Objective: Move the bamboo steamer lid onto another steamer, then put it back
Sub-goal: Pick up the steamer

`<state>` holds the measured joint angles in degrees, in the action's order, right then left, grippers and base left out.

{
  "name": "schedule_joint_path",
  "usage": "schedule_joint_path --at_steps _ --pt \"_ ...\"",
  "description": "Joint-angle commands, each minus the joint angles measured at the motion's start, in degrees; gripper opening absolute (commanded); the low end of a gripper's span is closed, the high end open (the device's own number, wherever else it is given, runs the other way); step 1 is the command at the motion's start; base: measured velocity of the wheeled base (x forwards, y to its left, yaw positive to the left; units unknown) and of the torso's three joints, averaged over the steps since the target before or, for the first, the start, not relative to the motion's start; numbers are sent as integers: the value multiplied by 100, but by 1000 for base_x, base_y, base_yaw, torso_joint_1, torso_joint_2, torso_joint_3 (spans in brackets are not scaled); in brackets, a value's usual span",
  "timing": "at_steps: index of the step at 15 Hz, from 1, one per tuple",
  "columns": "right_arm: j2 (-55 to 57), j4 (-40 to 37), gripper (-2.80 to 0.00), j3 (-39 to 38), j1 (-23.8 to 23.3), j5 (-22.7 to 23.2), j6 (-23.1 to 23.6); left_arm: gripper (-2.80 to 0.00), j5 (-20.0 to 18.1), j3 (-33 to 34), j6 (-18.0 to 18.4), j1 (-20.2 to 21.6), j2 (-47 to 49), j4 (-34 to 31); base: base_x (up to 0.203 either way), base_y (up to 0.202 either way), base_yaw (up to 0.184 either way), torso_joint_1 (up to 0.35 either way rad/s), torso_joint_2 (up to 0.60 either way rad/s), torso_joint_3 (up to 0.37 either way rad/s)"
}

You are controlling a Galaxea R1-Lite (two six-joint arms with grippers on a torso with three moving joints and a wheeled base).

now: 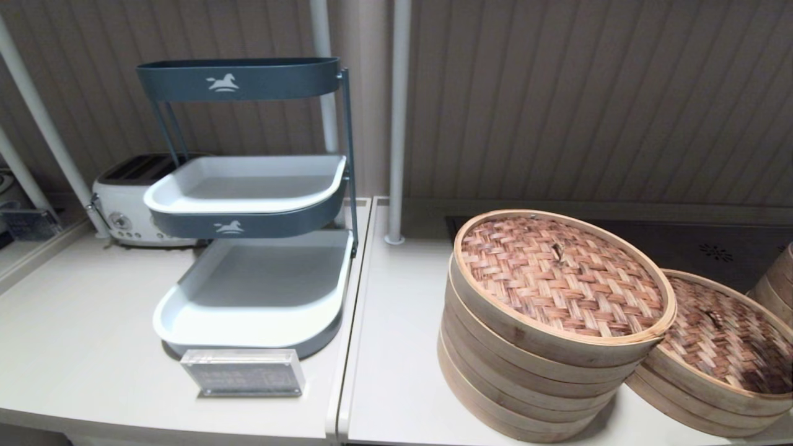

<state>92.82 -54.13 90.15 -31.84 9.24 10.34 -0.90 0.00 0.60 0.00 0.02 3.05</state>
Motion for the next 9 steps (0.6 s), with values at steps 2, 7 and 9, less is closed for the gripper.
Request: schedule_joint_path --at_steps 2,7,9 --pt "579 -10 -280 35 -3 -62 67 -280 2 158 1 0 -2 3 0 0 0 0 0 0" --pt "1116 237 0 -59 5 -179 115 -280 2 158 1 0 -2 3 0 0 0 0 0 0" --pt "1309 304 0 -13 6 -178 107 -280 2 158 -7 0 -2 3 0 0 0 0 0 0"
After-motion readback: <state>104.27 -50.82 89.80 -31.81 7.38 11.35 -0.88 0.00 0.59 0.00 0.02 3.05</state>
